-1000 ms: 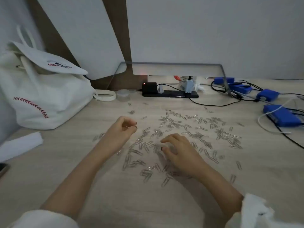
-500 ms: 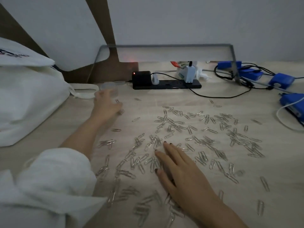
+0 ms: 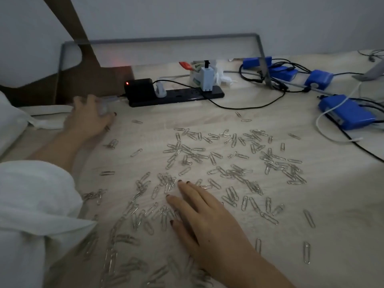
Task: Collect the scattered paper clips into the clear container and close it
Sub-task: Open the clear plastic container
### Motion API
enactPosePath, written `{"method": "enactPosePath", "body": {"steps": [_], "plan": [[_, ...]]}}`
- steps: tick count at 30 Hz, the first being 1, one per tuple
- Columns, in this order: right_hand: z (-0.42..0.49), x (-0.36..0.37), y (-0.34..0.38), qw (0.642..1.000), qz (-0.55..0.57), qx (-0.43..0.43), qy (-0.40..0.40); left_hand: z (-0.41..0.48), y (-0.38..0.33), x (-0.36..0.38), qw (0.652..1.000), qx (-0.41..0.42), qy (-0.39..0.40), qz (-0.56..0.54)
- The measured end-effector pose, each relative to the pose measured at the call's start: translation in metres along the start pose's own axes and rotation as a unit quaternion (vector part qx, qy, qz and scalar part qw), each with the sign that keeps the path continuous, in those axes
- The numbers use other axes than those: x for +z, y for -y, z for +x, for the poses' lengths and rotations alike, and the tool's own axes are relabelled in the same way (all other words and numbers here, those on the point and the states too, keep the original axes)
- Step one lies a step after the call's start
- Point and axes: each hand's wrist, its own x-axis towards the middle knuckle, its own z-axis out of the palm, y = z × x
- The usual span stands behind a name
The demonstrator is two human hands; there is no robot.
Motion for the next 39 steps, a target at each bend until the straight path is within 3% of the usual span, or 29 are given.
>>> {"method": "enactPosePath", "body": {"steps": [4,7,14,20,25,29,33,36,39], "plan": [[0.000,0.001,0.000,1.000,-0.017,-0.004,-0.018,-0.011,-0.015,0.000,1.000,0.014,-0.002,-0.023],[0.000,0.000,0.001,0.999,-0.031,-0.011,-0.030,-0.024,-0.026,-0.001,0.998,0.009,0.041,-0.044],[0.000,-0.002,0.005,0.997,0.052,-0.031,-0.054,-0.085,-0.044,-0.027,0.983,0.015,0.113,-0.141],[-0.007,-0.016,0.013,0.986,0.116,-0.074,-0.097,-0.170,-0.060,-0.073,0.970,0.087,0.044,-0.223],[-0.010,-0.027,0.019,0.969,0.217,-0.031,-0.112,-0.249,-0.057,-0.070,0.951,0.154,0.049,-0.264],[-0.018,-0.036,0.030,0.949,0.308,-0.009,-0.069,-0.294,-0.055,-0.045,0.950,0.104,0.028,-0.295],[-0.023,-0.031,0.037,0.948,0.317,0.002,-0.016,-0.314,-0.064,-0.033,0.950,0.171,-0.002,-0.262],[-0.021,-0.029,0.034,0.939,0.340,0.034,-0.048,-0.313,-0.064,-0.026,0.944,0.243,-0.040,-0.221],[-0.019,-0.030,0.032,0.940,0.327,0.063,-0.074,-0.314,-0.066,-0.020,0.949,0.244,-0.096,-0.178]]}}
